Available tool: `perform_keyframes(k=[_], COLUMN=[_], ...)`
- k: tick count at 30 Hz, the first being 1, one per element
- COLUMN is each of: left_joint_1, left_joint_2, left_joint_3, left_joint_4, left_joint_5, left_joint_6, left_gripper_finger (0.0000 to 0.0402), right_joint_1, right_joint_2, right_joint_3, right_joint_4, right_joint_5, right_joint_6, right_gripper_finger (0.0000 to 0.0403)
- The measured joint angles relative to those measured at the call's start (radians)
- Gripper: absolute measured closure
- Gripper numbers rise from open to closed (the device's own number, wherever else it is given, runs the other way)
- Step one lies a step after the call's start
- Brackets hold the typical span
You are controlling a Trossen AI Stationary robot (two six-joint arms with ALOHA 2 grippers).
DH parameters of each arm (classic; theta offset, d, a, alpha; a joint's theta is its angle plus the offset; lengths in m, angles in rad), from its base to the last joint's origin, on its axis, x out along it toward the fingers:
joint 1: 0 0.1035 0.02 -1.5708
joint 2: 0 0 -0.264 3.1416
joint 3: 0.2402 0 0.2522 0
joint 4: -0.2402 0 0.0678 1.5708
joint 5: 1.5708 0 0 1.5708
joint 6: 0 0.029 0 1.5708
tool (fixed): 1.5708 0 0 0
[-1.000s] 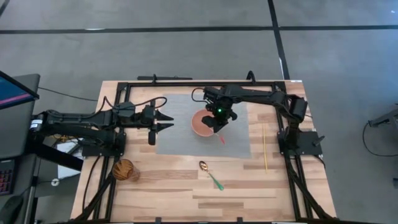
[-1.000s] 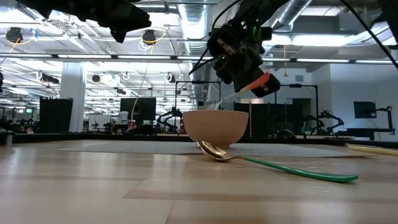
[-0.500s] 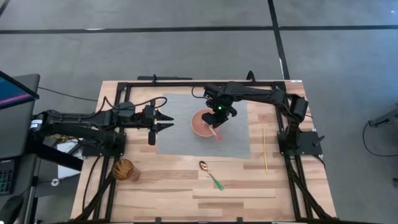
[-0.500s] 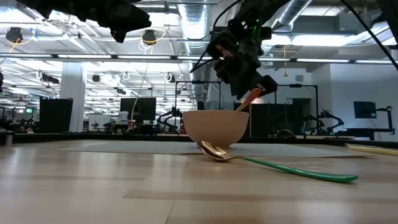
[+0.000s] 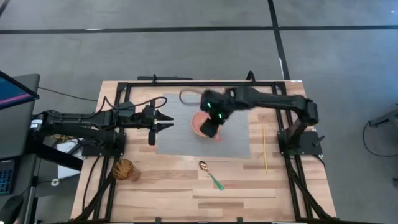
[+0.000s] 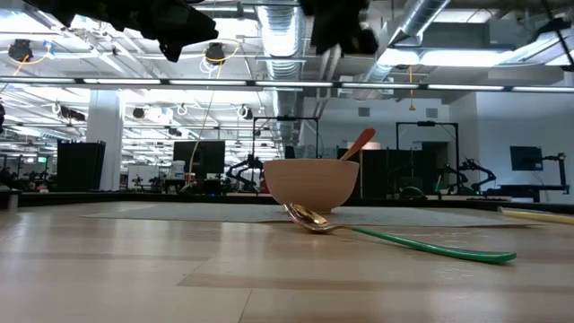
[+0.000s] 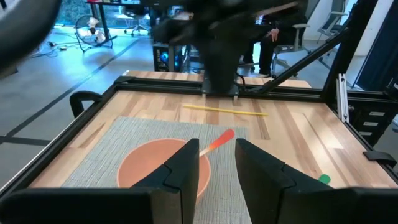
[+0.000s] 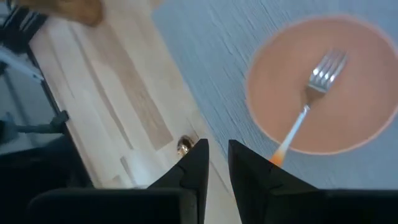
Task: Pick & Place Utensil
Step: Put the green spoon into the orange bowl on the gray mat
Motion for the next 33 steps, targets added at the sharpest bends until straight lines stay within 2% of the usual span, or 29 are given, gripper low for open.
perform_keyframes(k=[6,10,13,16,20,27,30,32,33], left_joint_1=[0.0,0.0,0.0,0.0,0.0,0.0,0.0,0.0,0.0], left_joint_2=[0.0,-0.001,0.001,0.0,0.0,0.0,0.0,0.0,0.0], left_joint_3=[0.0,-0.008,-0.022,-0.026,-0.026,-0.026,-0.026,-0.026,-0.026], left_joint_4=[-0.006,-0.005,-0.01,-0.009,-0.007,0.012,0.021,0.02,0.02], left_joint_5=[0.0,0.0,0.0,0.0,0.0,0.0,0.0,0.0,0.0], left_joint_6=[0.0,0.0,0.0,0.0,0.0,0.0,-0.009,-0.029,-0.031], left_gripper_finger=[0.0296,0.0296,0.0296,0.0296,0.0296,0.0296,0.0296,0.0296,0.0296], right_joint_1=[0.317,0.5,0.63,0.746,0.862,1.014,1.034,1.023,1.011], right_joint_2=[-0.081,-0.091,-0.087,-0.083,-0.092,-0.149,-0.158,-0.143,-0.125], right_joint_3=[-0.074,-0.184,-0.251,-0.312,-0.41,-0.523,-0.584,-0.625,-0.643], right_joint_4=[0.008,0.077,0.156,0.171,0.105,-0.173,-0.112,0.021,0.092], right_joint_5=[0.437,0.588,0.7,0.845,0.918,0.958,1.079,1.149,1.152], right_joint_6=[0.04,0.257,0.358,0.502,0.778,1.267,1.303,1.22,1.152], right_gripper_finger=[0.0348,0.0348,0.0348,0.0348,0.0348,0.0348,0.0348,0.0348,0.0347])
